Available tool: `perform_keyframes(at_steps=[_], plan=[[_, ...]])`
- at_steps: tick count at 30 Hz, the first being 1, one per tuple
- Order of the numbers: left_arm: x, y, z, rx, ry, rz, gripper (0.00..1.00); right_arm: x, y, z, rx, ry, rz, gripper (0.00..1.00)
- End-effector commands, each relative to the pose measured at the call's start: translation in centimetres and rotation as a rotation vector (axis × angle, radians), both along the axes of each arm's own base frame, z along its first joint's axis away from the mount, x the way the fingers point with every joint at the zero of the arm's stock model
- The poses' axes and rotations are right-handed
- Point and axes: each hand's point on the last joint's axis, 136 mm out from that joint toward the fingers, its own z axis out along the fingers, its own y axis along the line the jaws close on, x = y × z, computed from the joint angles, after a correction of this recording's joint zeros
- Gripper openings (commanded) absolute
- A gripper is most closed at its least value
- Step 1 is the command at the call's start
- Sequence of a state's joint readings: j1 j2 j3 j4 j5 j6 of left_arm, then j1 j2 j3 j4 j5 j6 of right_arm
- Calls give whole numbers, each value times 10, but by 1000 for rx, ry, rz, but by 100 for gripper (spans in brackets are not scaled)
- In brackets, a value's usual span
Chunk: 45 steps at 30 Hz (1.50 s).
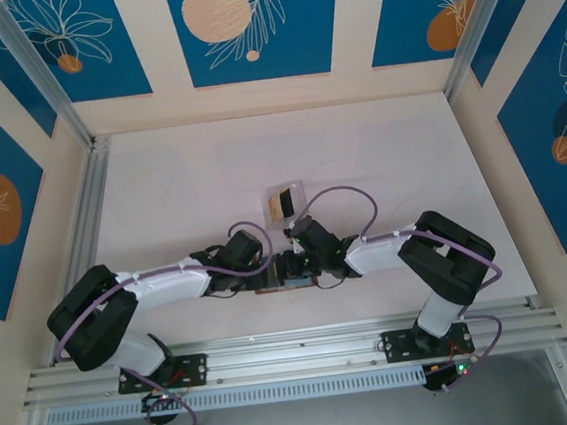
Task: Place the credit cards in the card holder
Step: Insert the credit card into the card slot.
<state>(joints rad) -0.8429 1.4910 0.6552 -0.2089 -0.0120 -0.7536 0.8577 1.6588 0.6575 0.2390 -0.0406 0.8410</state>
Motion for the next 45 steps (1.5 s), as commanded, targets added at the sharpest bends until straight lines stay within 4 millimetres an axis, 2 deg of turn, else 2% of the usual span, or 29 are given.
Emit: perform_keyframes(at_steps=[1,11,15,19,21,27,29,39,45], plan=[[-21,-5,-19,-13,79,-35,32,-42,-18,-27,-106,143,110,23],[-14,-2,16,-59,29,4,33,-40,-20,15,-69,144,177,43],[-11,-3,28,-94,14,5,33,-34,-23,28,-71,128,176,45],[-7,-7,31,-93,5,-19,33,-29,-33,31,-113,119,160,47],[-7,-9,29,-86,11,-31,32,-25,-39,34,-126,101,145,43],[-9,-11,17,-75,35,-50,25,-19,-43,31,-185,95,139,10],[-10,-11,12,-69,45,-55,22,-17,-42,27,-207,96,143,5],[-16,-3,-13,-27,81,-42,18,-13,-39,4,-280,123,156,3],[-19,0,-20,-19,91,-39,18,-17,-36,0,-278,138,167,3]])
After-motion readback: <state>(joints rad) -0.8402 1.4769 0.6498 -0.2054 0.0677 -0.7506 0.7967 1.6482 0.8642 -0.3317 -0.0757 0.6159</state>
